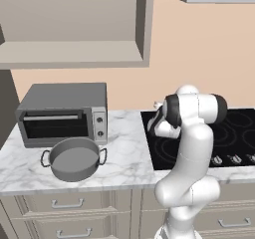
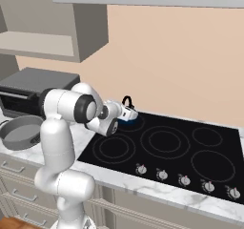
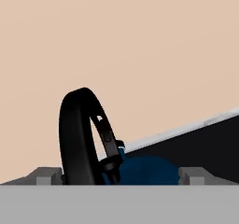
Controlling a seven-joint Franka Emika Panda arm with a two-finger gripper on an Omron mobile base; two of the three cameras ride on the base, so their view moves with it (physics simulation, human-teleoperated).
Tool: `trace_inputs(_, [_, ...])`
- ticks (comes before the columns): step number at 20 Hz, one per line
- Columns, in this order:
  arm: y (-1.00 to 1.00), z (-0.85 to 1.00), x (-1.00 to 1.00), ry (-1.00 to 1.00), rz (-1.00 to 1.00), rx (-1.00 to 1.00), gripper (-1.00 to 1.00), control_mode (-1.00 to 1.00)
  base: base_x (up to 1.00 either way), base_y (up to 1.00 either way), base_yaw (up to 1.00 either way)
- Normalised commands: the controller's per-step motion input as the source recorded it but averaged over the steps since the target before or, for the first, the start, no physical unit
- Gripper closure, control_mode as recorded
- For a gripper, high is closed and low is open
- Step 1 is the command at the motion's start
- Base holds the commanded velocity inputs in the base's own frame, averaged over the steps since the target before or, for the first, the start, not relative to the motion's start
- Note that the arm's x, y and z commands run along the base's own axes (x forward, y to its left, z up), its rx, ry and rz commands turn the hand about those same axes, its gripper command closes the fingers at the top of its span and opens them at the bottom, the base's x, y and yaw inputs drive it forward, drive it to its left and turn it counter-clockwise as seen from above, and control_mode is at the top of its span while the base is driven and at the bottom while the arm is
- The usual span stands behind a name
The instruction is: Pick the kettle from the cabinet and place it on a stove burner. Then pick the pot from the counter and place it on another stove burner. Finally, turn both burners on.
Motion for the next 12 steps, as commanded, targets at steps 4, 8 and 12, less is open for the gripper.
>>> trace_inputs(4, [0.15,-0.29,-0.14,0.0,0.0,0.0,-1.0,-1.0,0.0,0.0,0.0])
trace_inputs(8, [0.17,-0.31,-0.14,0.0,0.0,0.0,-1.0,-1.0,0.0,0.0,0.0])
trace_inputs(12, [0.2,-0.33,-0.13,0.0,0.0,0.0,-1.0,-1.0,0.0,0.0,0.0])
